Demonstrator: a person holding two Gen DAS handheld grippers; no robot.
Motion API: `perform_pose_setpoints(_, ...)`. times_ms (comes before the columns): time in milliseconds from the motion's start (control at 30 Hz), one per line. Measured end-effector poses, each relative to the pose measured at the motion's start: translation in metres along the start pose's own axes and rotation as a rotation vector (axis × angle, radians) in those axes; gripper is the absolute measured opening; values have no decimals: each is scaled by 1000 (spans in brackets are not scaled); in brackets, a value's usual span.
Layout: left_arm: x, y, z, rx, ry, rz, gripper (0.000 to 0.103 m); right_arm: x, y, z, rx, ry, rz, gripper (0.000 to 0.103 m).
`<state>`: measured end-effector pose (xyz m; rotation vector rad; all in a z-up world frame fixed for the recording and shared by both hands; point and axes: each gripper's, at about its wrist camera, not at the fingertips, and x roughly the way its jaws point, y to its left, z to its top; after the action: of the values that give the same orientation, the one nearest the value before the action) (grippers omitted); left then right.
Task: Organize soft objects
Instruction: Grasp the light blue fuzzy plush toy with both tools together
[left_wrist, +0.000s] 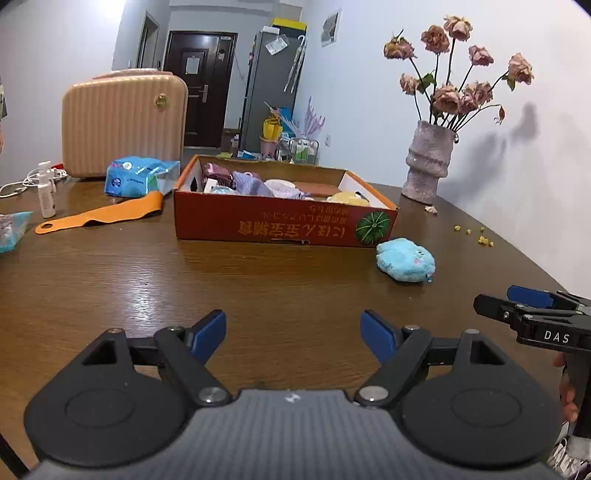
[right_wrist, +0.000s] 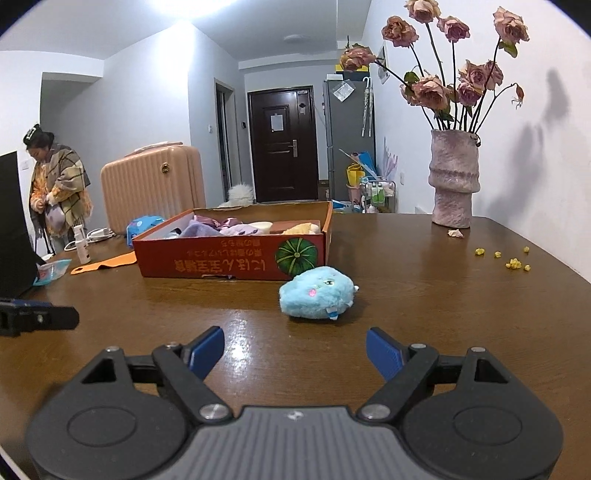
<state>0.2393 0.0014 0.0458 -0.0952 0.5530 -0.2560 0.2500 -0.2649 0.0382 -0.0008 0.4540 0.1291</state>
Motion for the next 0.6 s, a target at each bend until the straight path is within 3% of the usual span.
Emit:
perform_pose_setpoints(267,50,-7,13,9,56,-12,82,38,-9,15,3,21,6,84)
perform_pose_setpoints(467,99,-28,37,24,93,-69,82,84,-28,39,48,30,34,83)
perform_pose_setpoints(600,131,-49,57,28,113,-136,82,120,-50,59,90,57,76,74)
